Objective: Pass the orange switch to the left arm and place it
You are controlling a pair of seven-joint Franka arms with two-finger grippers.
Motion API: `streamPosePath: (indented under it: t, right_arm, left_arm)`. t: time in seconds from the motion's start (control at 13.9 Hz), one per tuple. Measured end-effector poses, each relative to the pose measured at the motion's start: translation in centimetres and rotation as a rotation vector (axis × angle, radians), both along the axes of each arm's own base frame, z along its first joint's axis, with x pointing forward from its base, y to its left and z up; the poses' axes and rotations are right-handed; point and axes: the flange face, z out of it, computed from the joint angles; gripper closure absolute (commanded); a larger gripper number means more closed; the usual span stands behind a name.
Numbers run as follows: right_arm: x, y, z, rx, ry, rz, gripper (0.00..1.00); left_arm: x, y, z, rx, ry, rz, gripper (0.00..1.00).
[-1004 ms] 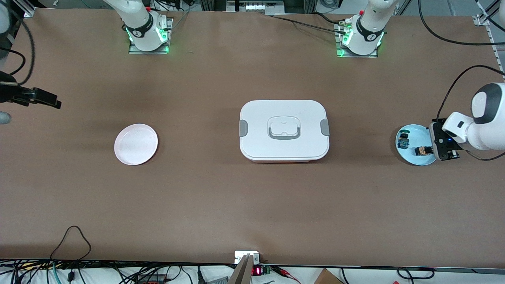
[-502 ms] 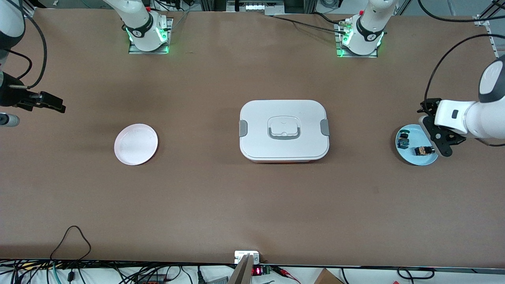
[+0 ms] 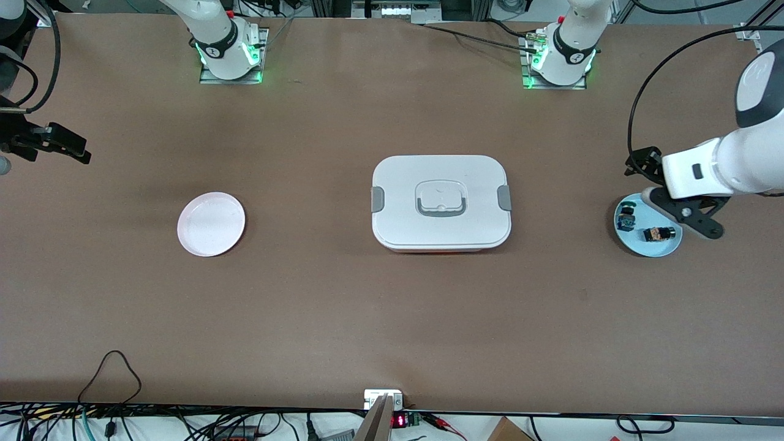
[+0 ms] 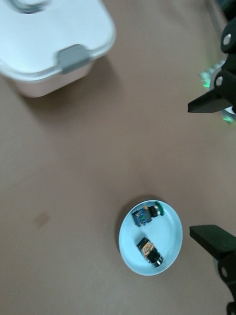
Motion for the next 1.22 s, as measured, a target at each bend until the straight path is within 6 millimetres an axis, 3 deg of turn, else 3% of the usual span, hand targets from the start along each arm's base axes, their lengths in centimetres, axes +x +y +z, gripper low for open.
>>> streamPosePath:
  t: [0.29, 0.57, 0.93, 1.22]
  right_arm:
    - [-0.1, 0.1, 0.6, 0.011, 0.001, -0.001, 0.0]
    - [-0.1, 0.1, 1.3, 0.011, -0.011, -0.002, 0.0]
    - [-0.2, 0.1, 1.5, 0.012, 0.002, -0.002, 0.0]
    - [-0.3, 0.1, 1.4, 0.013, 0.007, -0.002, 0.0]
  left_arm:
    - [-0.2, 0.6, 2.6, 0.069, -0.109, 0.145, 0.0]
    - [-2.4, -1.2, 3.5, 0.105, -0.225, 0.414, 0.0]
    - [-5.0, -1.9, 3.6, 0.106, -0.28, 0.408, 0.0]
    - [-5.3, -1.5, 3.8, 0.102, -0.292, 0.413, 0.0]
